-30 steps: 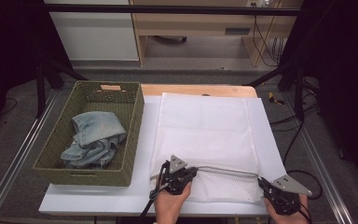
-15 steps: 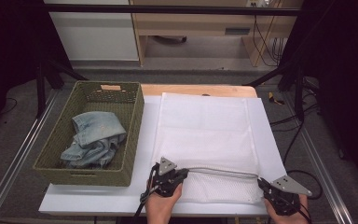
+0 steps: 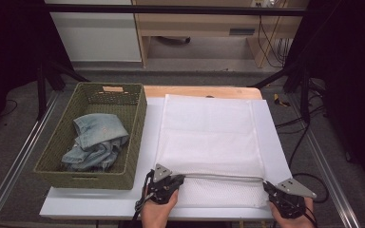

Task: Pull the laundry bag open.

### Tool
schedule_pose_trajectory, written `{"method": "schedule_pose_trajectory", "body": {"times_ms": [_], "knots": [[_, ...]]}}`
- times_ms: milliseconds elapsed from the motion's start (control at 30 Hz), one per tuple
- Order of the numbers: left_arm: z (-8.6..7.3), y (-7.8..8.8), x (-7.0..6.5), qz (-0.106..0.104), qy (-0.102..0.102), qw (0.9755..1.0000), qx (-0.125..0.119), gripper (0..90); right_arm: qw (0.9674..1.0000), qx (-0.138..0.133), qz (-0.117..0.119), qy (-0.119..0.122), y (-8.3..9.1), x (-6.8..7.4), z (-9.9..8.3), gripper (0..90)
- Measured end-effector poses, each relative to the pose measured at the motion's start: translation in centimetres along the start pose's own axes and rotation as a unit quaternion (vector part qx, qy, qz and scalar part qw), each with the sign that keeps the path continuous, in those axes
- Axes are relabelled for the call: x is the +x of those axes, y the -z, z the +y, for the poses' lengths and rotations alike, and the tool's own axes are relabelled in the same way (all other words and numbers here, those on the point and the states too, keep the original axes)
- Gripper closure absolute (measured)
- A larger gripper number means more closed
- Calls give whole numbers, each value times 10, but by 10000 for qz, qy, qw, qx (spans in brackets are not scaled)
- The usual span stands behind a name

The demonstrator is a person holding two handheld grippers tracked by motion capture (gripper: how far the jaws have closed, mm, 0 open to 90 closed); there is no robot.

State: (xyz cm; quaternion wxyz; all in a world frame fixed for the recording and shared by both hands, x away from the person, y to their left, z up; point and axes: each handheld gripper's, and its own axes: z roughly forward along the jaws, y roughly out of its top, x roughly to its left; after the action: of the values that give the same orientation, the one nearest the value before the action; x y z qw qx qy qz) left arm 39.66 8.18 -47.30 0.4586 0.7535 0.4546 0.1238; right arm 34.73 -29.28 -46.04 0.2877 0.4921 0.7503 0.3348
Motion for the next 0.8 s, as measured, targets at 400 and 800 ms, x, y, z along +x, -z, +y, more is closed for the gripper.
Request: {"method": "schedule_pose_trajectory", "body": {"times_ms": [400,800], "knots": [[-5,12,12,198,4,9998,-87,867,10000,64,-71,5,-2,-2,-2,868],[-11,24,18,429,-138,9989,-102,867,9999,112,-79,-18,-2,-2,-3,868]]}}
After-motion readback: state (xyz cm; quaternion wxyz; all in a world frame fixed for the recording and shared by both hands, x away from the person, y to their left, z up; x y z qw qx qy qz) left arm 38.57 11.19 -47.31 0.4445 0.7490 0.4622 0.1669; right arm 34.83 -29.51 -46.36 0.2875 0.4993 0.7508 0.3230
